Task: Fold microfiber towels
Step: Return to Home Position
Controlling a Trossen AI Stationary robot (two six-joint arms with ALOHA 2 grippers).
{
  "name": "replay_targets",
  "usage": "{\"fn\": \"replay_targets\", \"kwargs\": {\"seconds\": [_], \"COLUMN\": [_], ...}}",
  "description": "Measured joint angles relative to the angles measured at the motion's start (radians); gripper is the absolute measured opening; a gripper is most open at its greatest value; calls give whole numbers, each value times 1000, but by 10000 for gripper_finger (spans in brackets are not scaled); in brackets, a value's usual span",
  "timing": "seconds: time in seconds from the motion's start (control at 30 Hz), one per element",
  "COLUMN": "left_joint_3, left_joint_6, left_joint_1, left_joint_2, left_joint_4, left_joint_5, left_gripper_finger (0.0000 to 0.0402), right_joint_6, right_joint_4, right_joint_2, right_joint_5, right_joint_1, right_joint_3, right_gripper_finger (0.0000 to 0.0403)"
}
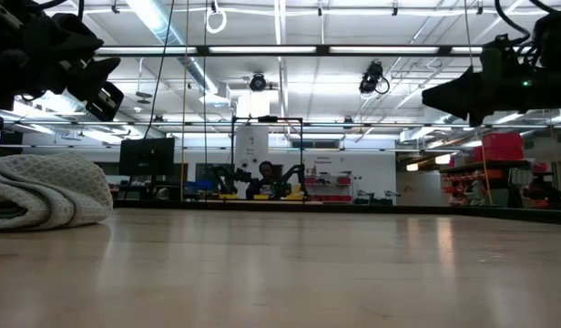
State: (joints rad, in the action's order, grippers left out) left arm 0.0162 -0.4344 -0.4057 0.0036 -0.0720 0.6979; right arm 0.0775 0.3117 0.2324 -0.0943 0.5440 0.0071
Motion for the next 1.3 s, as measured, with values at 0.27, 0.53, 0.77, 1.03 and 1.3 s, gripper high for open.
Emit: {"fn": "replay_targets", "kwargs": {"seconds": [0.27,0.53,0.77,1.03,1.3], "left_joint_3": [0,0,-1,-7,-8], "left_joint_6": [-75,-81,-52,-36,-57], "left_joint_1": [-17,-40,-40,-40,-40], "left_joint_2": [0,0,0,0,0], "left_joint_4": [-58,-107,-102,-104,-130], "left_joint_5": [213,101,-103,-264,-184], "left_gripper_finger": [128,128,128,128,128], "right_joint_6": [96,6,35,-42,-70], "right_joint_4": [-57,-116,-199,64,403], "right_joint_2": [-119,-210,-104,143,500], "right_joint_5": [-336,-247,-150,97,344], "right_joint_1": [218,206,141,-163,-284], "right_joint_3": [0,0,0,-1,-1], "right_gripper_finger": [134,161,189,219,251]}}
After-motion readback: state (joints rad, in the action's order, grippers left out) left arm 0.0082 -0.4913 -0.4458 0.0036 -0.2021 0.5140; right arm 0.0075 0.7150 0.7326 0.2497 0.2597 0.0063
